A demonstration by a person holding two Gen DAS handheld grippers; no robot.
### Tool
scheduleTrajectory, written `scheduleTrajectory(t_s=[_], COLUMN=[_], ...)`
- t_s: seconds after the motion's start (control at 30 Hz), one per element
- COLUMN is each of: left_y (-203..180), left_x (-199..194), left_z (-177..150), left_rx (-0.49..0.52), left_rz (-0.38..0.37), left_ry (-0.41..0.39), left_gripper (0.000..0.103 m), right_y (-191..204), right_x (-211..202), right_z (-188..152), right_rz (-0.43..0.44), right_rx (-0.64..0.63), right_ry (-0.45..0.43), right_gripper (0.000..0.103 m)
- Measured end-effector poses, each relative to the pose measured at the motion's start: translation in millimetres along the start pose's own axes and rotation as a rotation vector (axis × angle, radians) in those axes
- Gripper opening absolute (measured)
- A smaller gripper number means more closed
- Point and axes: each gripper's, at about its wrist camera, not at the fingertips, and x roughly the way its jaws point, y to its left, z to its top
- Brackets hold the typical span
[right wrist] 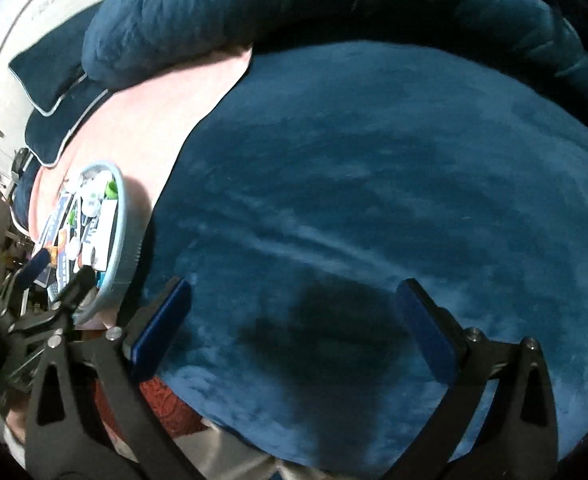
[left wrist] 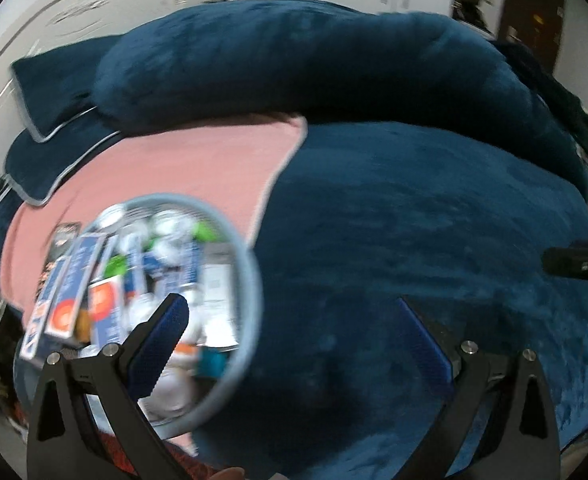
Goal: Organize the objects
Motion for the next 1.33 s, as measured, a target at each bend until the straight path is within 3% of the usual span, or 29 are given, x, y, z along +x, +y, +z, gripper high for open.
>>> scheduleTrajectory(t_s=[0.17, 0.3, 0.37, 0.53, 0.67, 0.77, 0.87, 1.1, 1.33], left_y=[-42.0, -65.6, -73.5, -87.6, -86.0, -75.6, -75.1, -74.9, -73.5], left_x=[27.7, 59.5, 75.9, 114.4, 136.3, 129.3, 131.1, 131.6, 134.7], left_z=[-0.8, -13.1, -21.1, -39.4, -66.0, -87.4, -87.0, -83.5, -84.0], left_rx=[0.073, 0.087, 0.091, 0.094, 0.127, 0.117, 0.114, 0.113, 0.113], left_rz=[-0.058, -0.127, -0.133, -0.138, -0.115, -0.157, -0.160, -0.167, -0.173], left_ry=[0.032, 0.095, 0.117, 0.140, 0.134, -0.002, 0.002, 0.018, 0.018], left_gripper=[0.102, 0.102, 0.102, 0.102, 0.102, 0.103, 0.103, 0.103, 0.103], right_y=[-78.7, -136.0, -144.5, -138.3, -131.5, -119.2, -111.0, -114.1, -111.4], right_x=[2.7, 28.9, 39.4, 60.0, 82.7, 91.3, 92.2, 98.5, 95.1], right_z=[-29.0, -69.6, -87.6, -112.6, -117.1, -124.6, -131.5, -116.1, -128.2], right_rz=[-0.143, -0.170, -0.190, -0.247, -0.260, -0.345, -0.391, -0.446, -0.446], right_rx=[0.059, 0.231, 0.260, 0.286, 0.324, 0.264, 0.247, 0.318, 0.312], right_ry=[0.013, 0.030, -0.002, -0.121, -0.124, -0.179, -0.252, -0.232, -0.249], right_gripper=[0.103, 0.103, 0.103, 0.103, 0.103, 0.103, 0.103, 0.103, 0.103])
